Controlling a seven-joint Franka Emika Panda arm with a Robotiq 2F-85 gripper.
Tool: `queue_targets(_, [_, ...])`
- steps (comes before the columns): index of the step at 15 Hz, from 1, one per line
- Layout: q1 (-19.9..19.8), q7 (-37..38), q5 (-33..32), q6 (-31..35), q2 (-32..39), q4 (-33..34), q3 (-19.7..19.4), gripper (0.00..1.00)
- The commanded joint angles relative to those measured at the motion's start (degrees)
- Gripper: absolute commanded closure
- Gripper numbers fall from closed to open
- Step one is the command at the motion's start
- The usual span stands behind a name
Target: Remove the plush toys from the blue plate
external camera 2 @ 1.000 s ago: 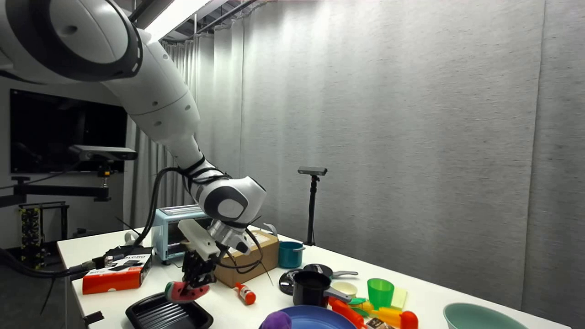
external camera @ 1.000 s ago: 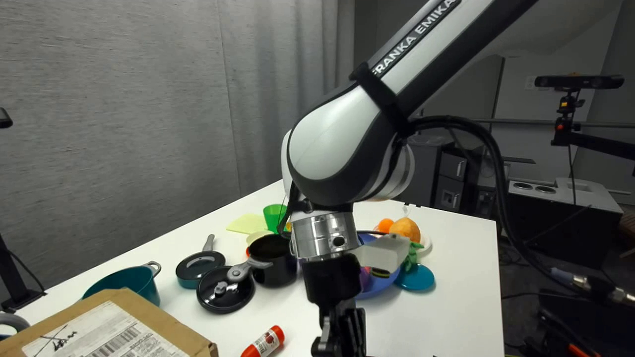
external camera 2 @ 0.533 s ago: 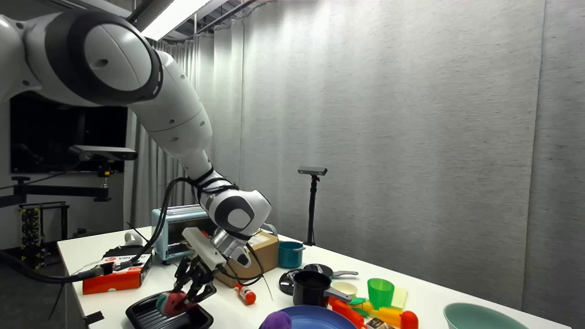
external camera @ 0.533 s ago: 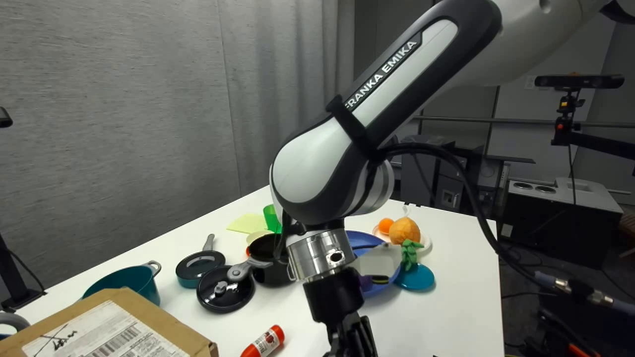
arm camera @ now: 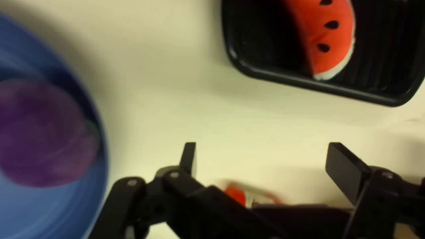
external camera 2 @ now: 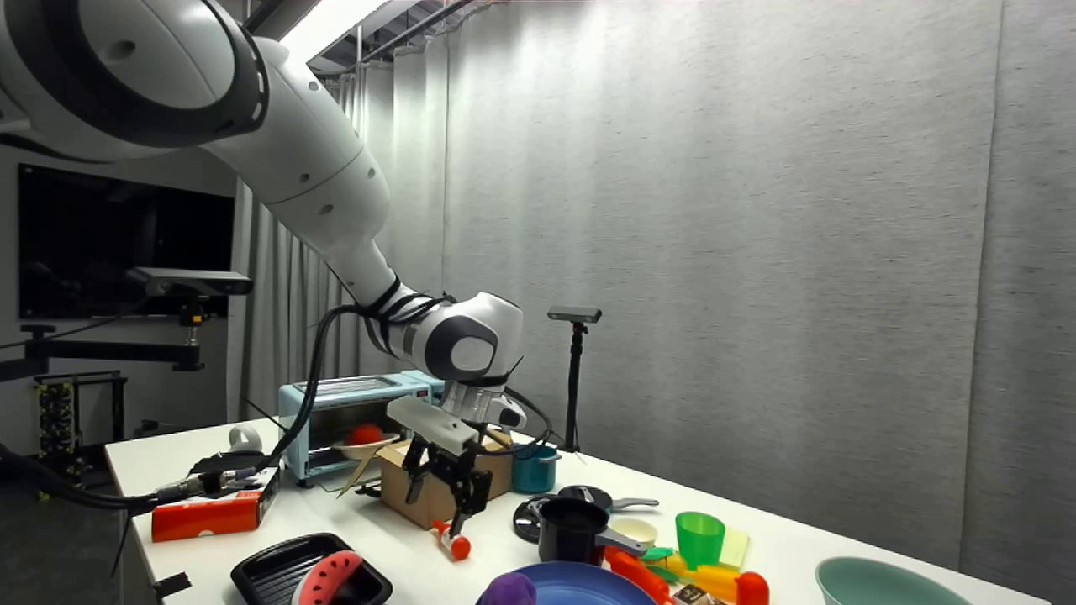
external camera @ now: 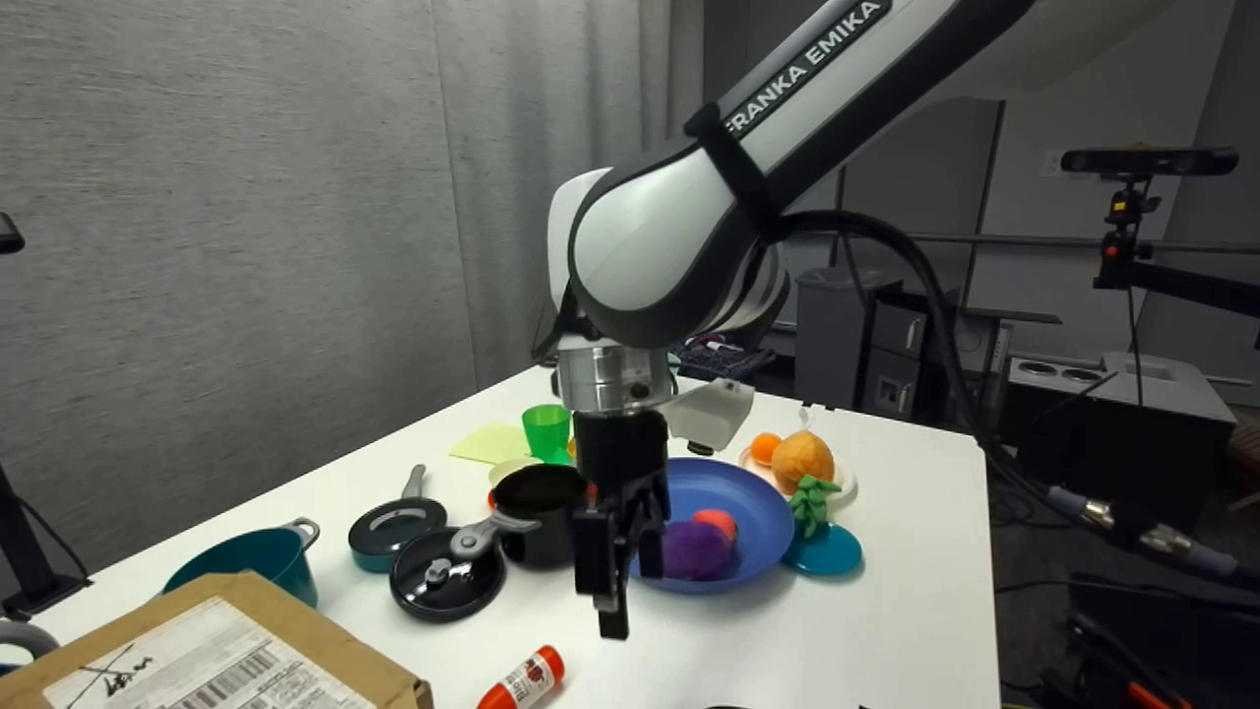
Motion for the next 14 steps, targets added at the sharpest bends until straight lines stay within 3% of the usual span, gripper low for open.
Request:
queue_targets(1, [0.1, 6.0, -6.3, 7.0, -2.2, -2.9, -4.3, 0.00])
queue_targets(6, [1.9, 20.3, -20.6, 14.6, -1.8, -6.1, -11.5, 0.00])
queue_targets(9, [3.5, 30.1, -28.7, 14.1, -1.3, -7.0, -14.8, 0.00])
queue_targets(14, [0.9, 29.5, -22.9, 15.0, -0.6, -9.3, -11.7, 0.00])
